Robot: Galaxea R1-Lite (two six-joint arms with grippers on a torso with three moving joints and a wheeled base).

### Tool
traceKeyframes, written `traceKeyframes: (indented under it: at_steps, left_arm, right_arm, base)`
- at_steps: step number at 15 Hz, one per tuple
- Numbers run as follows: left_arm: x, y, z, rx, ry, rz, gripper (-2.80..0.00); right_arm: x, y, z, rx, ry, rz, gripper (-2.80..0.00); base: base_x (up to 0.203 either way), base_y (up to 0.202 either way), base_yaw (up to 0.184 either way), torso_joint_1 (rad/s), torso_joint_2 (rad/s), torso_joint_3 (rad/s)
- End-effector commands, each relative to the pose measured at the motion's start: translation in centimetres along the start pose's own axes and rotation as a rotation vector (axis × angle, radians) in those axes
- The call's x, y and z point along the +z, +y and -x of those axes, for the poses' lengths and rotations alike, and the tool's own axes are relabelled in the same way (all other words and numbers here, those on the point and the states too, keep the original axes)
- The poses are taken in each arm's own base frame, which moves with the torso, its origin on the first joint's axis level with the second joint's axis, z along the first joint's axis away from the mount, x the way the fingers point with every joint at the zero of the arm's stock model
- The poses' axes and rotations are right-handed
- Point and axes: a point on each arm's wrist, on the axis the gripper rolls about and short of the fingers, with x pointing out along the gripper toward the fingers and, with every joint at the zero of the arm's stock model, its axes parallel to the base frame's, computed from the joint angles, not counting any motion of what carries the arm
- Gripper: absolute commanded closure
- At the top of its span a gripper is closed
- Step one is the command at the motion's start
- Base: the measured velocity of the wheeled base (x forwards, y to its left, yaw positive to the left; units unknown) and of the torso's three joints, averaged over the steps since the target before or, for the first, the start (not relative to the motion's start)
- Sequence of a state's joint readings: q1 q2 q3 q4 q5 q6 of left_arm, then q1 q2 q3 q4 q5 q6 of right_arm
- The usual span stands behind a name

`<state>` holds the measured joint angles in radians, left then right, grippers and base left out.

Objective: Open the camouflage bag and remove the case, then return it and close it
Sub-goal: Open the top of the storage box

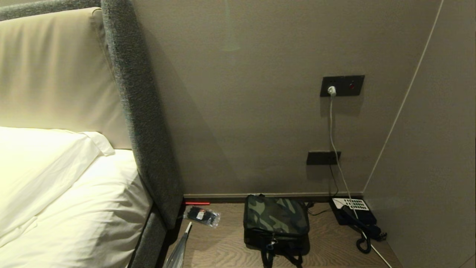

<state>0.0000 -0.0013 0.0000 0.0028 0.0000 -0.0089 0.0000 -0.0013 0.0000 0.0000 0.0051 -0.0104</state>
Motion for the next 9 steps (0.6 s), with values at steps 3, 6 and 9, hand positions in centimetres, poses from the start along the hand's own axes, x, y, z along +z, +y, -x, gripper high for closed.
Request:
traceKeyframes:
  at_steps: [3, 6, 9]
  left_arm:
    - [0.00, 0.00, -0.01, 0.000, 0.002, 0.000, 0.00]
    - [0.00, 0.00, -0.01, 0.002, 0.002, 0.003, 0.00]
    - [0.00, 0.00, -0.01, 0.002, 0.002, 0.003, 0.00]
  right_arm:
    - [-0.01, -0.01, -0.01, -0.005, 0.002, -0.010, 0.00]
    - [0.00, -0.01, -0.01, -0.005, 0.002, -0.010, 0.00]
    - [-0.01, -0.01, -0.01, -0.005, 0.003, -0.010, 0.00]
  base:
    - [0.000, 0.000, 0.000, 0.000, 0.00, 0.000]
    - [0.000, 0.000, 0.000, 0.001, 0.00, -0.011]
    - [0.000, 0.000, 0.000, 0.002, 0.00, -0.133]
